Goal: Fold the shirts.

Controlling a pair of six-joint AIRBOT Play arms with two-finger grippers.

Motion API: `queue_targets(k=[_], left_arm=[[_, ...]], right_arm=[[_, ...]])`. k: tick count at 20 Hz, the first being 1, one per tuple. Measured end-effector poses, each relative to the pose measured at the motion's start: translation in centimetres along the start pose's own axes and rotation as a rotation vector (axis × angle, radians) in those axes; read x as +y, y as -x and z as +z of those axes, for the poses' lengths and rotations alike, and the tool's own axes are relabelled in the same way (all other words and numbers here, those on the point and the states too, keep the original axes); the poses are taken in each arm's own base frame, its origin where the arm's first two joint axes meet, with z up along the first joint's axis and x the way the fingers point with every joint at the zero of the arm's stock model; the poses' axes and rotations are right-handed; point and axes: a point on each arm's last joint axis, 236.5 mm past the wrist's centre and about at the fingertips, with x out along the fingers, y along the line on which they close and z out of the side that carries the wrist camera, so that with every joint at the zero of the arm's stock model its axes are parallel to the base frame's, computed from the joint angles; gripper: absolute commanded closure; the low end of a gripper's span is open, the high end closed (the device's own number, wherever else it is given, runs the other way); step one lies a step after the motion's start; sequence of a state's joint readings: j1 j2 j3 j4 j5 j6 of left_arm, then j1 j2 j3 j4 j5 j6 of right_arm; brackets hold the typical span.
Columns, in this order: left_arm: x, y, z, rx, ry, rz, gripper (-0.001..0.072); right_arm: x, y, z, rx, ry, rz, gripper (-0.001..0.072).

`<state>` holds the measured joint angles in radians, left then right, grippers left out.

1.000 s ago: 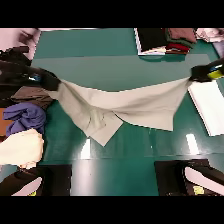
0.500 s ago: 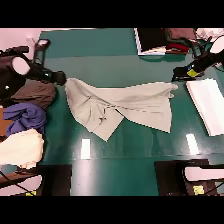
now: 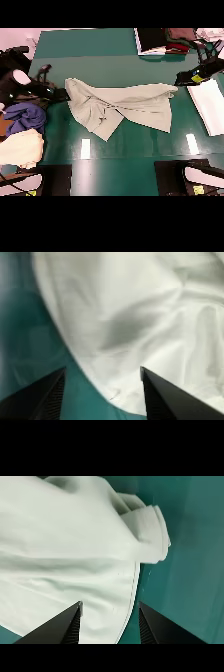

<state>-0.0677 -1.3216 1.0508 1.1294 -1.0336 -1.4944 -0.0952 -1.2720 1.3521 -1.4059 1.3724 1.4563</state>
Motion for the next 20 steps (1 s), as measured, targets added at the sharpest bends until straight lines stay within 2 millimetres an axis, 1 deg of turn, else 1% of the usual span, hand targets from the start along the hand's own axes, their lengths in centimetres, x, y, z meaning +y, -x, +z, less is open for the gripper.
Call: queue_targets(k=[2, 5, 6, 7, 8, 9, 11, 12, 14, 16, 17, 18, 19, 20], left_arm=[[-1.0, -1.8, -1.0, 0.008, -0.003, -0.019, 0.0158], [-1.5, -3.9, -1.9, 0.020, 0.014, -0.027, 0.0160], [-1.5, -4.3, -1.9, 0.018, 0.026, -0.027, 0.0234], [-1.6, -4.6, -1.8, 0.011, 0.035, -0.028, 0.0363], [-1.7, -4.7, -1.6, 0.005, 0.037, -0.028, 0.0469], [-1.8, -4.8, -1.3, -0.004, 0.039, -0.028, 0.0675], [-2.1, -4.5, -0.4, -0.029, 0.035, -0.030, 0.0683], [-2.3, -4.2, 0.2, -0.042, 0.027, -0.032, 0.0683], [-3.0, -3.0, 1.4, -0.062, -0.009, -0.028, 0.0683], [-3.3, -1.2, 2.7, -0.090, -0.063, -0.006, 0.0683], [-3.5, -0.2, 3.1, -0.103, -0.090, 0.006, 0.0683], [-3.6, 0.6, 3.5, -0.115, -0.113, 0.015, 0.0683], [-3.8, 1.3, 3.7, -0.125, -0.132, 0.021, 0.0683], [-3.8, 1.8, 3.8, -0.130, -0.145, 0.028, 0.0683]], right_arm=[[0.0, -0.2, -0.9, 0.007, -0.002, 0.001, 0.0301], [0.1, -0.4, -1.7, 0.019, -0.004, 0.002, 0.0301], [0.1, -0.4, -1.8, 0.022, -0.004, 0.002, 0.0302], [0.1, -0.5, -2.0, 0.024, -0.004, 0.002, 0.0302], [0.1, -0.5, -2.0, 0.026, -0.005, 0.002, 0.0302], [0.1, -0.5, -2.2, 0.031, -0.005, 0.003, 0.0302], [0.1, -0.5, -2.4, 0.037, -0.005, 0.004, 0.0303], [0.1, -0.5, -2.6, 0.044, -0.006, 0.004, 0.0342], [-0.4, -0.5, -3.4, 0.074, -0.018, 0.003, 0.0349], [-1.5, -0.8, -5.2, 0.123, -0.046, 0.002, 0.0349], [-2.2, -1.2, -6.6, 0.154, -0.073, 0.001, 0.0347], [-3.0, -1.7, -8.0, 0.180, -0.104, 0.000, 0.0327], [-3.7, -2.3, -9.8, 0.213, -0.143, 0.005, 0.0242], [-4.3, -3.1, -11.7, 0.243, -0.190, 0.020, 0.0193]])
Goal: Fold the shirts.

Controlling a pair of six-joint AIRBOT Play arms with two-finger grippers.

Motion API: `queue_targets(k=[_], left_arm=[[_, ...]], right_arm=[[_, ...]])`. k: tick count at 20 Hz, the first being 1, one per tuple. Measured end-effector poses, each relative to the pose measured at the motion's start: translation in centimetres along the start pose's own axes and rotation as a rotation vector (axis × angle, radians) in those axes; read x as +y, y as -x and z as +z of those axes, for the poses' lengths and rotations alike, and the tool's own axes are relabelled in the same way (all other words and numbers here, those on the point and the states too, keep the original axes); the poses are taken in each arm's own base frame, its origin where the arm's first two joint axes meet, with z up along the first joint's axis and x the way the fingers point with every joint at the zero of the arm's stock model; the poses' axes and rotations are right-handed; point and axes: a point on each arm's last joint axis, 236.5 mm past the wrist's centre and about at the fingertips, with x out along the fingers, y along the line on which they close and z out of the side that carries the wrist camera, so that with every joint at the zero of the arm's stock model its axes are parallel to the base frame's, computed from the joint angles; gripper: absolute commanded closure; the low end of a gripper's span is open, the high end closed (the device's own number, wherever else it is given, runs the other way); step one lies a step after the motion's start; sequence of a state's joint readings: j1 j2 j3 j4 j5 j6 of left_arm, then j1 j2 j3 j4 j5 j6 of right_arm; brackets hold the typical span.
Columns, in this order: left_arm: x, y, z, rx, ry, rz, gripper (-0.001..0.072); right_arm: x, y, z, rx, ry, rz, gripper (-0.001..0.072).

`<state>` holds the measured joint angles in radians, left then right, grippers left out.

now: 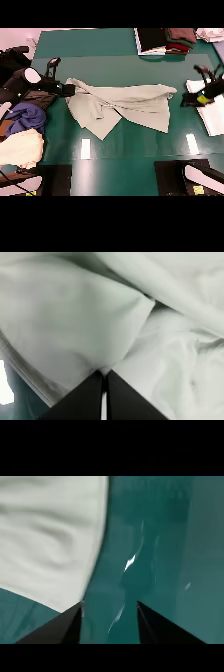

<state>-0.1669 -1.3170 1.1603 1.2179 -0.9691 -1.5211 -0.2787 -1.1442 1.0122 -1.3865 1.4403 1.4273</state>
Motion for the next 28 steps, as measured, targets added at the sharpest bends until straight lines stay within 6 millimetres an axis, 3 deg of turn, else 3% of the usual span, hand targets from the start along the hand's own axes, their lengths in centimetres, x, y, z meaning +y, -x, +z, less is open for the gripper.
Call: queue_targets(k=[2, 4, 7, 9, 11, 12, 13, 15, 18, 20, 22, 25, 28], left_arm=[[0.0, 0.5, 0.1, -0.001, -0.017, 0.008, 0.0683], [0.0, 0.8, 0.1, 0.000, -0.027, 0.013, 0.0682], [0.0, 1.0, 0.2, 0.000, -0.032, 0.015, 0.0683], [0.0, 1.0, 0.2, 0.000, -0.035, 0.016, 0.0683], [0.0, 1.0, 0.2, 0.001, -0.035, 0.016, 0.0682], [0.0, 1.0, 0.2, 0.001, -0.035, 0.016, 0.0683], [0.0, 1.0, 0.2, 0.001, -0.035, 0.016, 0.0683], [0.0, 1.2, 0.2, -0.001, -0.036, 0.016, 0.0683], [-0.5, 3.0, 1.1, -0.050, -0.054, 0.015, 0.0683], [-1.4, 6.4, 3.0, -0.144, -0.093, 0.023, 0.0683], [-2.9, 12.3, 5.8, -0.296, -0.150, 0.037, 0.0683], [-5.9, 24.2, 9.0, -0.575, -0.236, 0.054, 0.0684], [-9.4, 37.5, 9.2, -0.868, -0.305, 0.047, 0.0684]], right_arm=[[-0.5, -2.6, -2.5, 0.047, -0.088, 0.081, 0.0197], [0.3, -4.8, -4.5, 0.079, -0.151, 0.185, 0.0199], [2.7, -7.3, -6.3, 0.101, -0.203, 0.312, 0.0203], [4.2, -8.4, -7.0, 0.112, -0.193, 0.349, 0.0272], [6.0, -9.0, -7.4, 0.115, -0.167, 0.377, 0.0282], [6.8, -9.3, -7.4, 0.113, -0.149, 0.384, 0.0373], [7.3, -9.6, -7.3, 0.102, -0.130, 0.381, 0.0604], [8.2, -10.1, -6.9, 0.081, -0.088, 0.368, 0.0691], [9.9, -9.1, -5.6, 0.030, -0.014, 0.373, 0.0690], [11.2, -5.9, -2.9, -0.084, 0.054, 0.379, 0.0691], [12.6, -0.2, 0.6, -0.261, 0.134, 0.382, 0.0691], [14.0, 12.5, 4.6, -0.600, 0.248, 0.351, 0.0691], [14.2, 26.7, 4.9, -0.952, 0.318, 0.283, 0.0691]])
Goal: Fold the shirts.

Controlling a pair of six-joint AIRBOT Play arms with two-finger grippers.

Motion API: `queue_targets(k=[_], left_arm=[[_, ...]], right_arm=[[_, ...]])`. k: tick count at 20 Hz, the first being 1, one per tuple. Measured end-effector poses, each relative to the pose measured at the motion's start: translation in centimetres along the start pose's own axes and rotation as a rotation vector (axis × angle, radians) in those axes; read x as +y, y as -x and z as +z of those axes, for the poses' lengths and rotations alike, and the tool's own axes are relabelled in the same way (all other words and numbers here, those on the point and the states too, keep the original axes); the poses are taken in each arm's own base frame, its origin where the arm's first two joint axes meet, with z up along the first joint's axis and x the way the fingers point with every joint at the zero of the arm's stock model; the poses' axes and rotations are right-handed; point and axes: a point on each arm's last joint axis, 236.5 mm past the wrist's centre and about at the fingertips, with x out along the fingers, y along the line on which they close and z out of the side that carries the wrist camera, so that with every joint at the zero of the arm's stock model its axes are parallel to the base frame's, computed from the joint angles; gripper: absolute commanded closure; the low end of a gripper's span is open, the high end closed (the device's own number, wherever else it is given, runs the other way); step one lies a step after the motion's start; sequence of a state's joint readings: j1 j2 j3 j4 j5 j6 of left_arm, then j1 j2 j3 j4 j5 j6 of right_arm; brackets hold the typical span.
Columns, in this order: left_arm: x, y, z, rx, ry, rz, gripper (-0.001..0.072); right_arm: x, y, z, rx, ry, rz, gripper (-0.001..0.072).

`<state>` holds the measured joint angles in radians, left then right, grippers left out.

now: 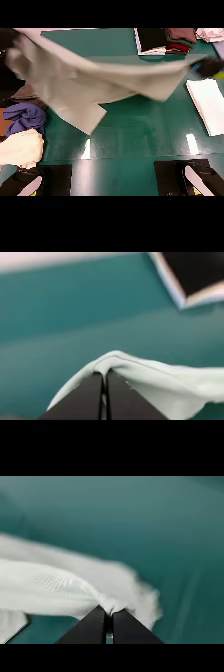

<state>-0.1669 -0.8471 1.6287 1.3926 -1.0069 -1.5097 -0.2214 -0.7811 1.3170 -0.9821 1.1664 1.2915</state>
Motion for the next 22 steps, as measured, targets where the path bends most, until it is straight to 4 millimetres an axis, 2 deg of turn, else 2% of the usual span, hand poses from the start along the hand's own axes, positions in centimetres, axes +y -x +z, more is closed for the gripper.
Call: queue_targets(k=[2, 3, 5, 6, 8, 10, 12, 13, 15, 16, 18, 19, 22], left_arm=[[-1.0, 6.4, 5.9, -0.184, -0.031, -0.001, 0.0684], [-1.6, 9.2, 8.1, -0.259, -0.042, -0.003, 0.0685], [-2.5, 14.1, 11.2, -0.374, -0.060, -0.010, 0.0685], [-2.9, 16.2, 12.4, -0.424, -0.067, -0.013, 0.0685], [-3.5, 18.9, 13.8, -0.488, -0.074, -0.022, 0.0685], [-3.7, 19.7, 14.2, -0.508, -0.076, -0.027, 0.0685], [-3.5, 18.1, 13.6, -0.461, -0.074, -0.027, 0.0684], [-3.3, 16.4, 12.9, -0.414, -0.069, -0.027, 0.0684], [-2.6, 11.4, 10.3, -0.275, -0.054, -0.032, 0.0683], [-2.3, 8.2, 8.4, -0.187, -0.040, -0.039, 0.0683], [-1.7, 1.2, 3.4, 0.016, -0.006, -0.059, 0.0683], [-1.5, -2.1, 0.5, 0.118, 0.010, -0.072, 0.0683], [-0.4, -11.5, -10.2, 0.435, 0.050, -0.097, 0.0683]], right_arm=[[1.2, 5.7, 5.5, -0.170, 0.080, -0.060, 0.0691], [1.7, 8.2, 7.4, -0.233, 0.110, -0.088, 0.0691], [2.8, 12.5, 10.0, -0.320, 0.165, -0.149, 0.0692], [3.1, 13.9, 10.8, -0.345, 0.185, -0.173, 0.0692], [3.4, 15.8, 12.0, -0.367, 0.206, -0.210, 0.0692], [3.3, 16.4, 12.6, -0.355, 0.207, -0.228, 0.0692], [2.8, 15.9, 12.8, -0.321, 0.195, -0.228, 0.0692], [2.2, 15.2, 12.7, -0.294, 0.180, -0.220, 0.0693], [1.1, 12.8, 12.1, -0.226, 0.147, -0.189, 0.0692], [0.3, 11.0, 11.4, -0.175, 0.125, -0.168, 0.0692], [-2.0, 6.4, 9.4, -0.047, 0.072, -0.144, 0.0692], [-3.7, 3.5, 7.7, 0.041, 0.042, -0.150, 0.0692], [-7.6, -4.6, 1.2, 0.308, -0.024, -0.157, 0.0692]])
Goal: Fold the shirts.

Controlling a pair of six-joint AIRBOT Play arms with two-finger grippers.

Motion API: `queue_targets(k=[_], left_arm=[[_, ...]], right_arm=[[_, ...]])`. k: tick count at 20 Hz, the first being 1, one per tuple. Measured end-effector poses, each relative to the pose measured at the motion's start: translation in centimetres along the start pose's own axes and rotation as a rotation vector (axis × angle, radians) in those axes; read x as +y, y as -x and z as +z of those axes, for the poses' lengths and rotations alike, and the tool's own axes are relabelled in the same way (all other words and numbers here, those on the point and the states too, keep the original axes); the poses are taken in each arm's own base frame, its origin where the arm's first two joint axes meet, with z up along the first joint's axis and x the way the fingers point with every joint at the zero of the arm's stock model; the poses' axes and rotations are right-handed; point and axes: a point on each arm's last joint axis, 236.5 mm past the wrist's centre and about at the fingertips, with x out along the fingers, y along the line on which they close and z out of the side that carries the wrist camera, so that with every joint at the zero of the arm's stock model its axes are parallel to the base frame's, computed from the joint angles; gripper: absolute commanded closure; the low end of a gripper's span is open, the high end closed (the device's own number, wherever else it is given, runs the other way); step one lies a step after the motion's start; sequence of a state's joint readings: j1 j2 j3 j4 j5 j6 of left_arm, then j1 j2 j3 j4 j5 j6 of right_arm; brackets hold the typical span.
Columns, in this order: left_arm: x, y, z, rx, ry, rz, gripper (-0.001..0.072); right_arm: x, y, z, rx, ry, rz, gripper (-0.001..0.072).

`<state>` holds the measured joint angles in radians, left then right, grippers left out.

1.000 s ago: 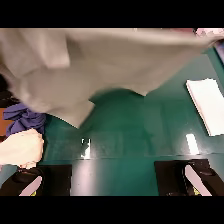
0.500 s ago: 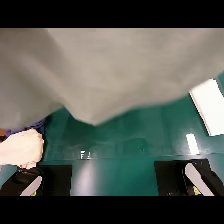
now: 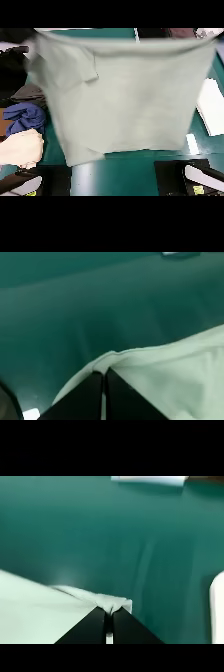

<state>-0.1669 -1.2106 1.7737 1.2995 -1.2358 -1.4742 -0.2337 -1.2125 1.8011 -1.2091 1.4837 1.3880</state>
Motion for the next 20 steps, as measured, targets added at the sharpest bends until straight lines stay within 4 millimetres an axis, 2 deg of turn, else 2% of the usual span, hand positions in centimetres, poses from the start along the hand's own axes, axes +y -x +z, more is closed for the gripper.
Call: queue_targets(k=[1, 4, 6, 8, 11, 12, 14, 17, 20], left_arm=[[0.9, -4.0, -2.3, 0.099, 0.010, -0.005, 0.0683], [3.2, -13.4, -8.3, 0.299, 0.031, -0.021, 0.0683], [4.4, -17.7, -11.0, 0.358, 0.029, -0.021, 0.0683], [5.3, -20.3, -13.0, 0.398, 0.007, -0.019, 0.0683], [6.1, -21.4, -14.3, 0.441, -0.040, -0.014, 0.0683], [6.1, -21.1, -14.6, 0.464, -0.052, -0.017, 0.0683], [5.8, -20.4, -16.6, 0.558, -0.061, -0.036, 0.0683], [5.6, -19.4, -19.8, 0.686, -0.054, -0.059, 0.0683], [5.5, -19.0, -22.7, 0.772, -0.035, -0.071, 0.0683]], right_arm=[[-0.9, -3.6, -1.7, 0.098, -0.015, -0.005, 0.0692], [-2.9, -12.2, -5.5, 0.287, -0.047, -0.008, 0.0692], [-4.1, -16.5, -7.0, 0.359, -0.061, -0.014, 0.0692], [-4.7, -19.0, -7.3, 0.390, -0.064, -0.014, 0.0692], [-5.2, -20.2, -6.5, 0.389, -0.058, -0.020, 0.0692], [-5.3, -20.1, -6.4, 0.394, -0.054, -0.020, 0.0693], [-5.6, -19.5, -6.8, 0.417, -0.044, -0.021, 0.0692], [-5.9, -18.7, -9.0, 0.473, -0.056, -0.017, 0.0692], [-6.4, -18.5, -12.7, 0.553, -0.092, -0.014, 0.0691]])
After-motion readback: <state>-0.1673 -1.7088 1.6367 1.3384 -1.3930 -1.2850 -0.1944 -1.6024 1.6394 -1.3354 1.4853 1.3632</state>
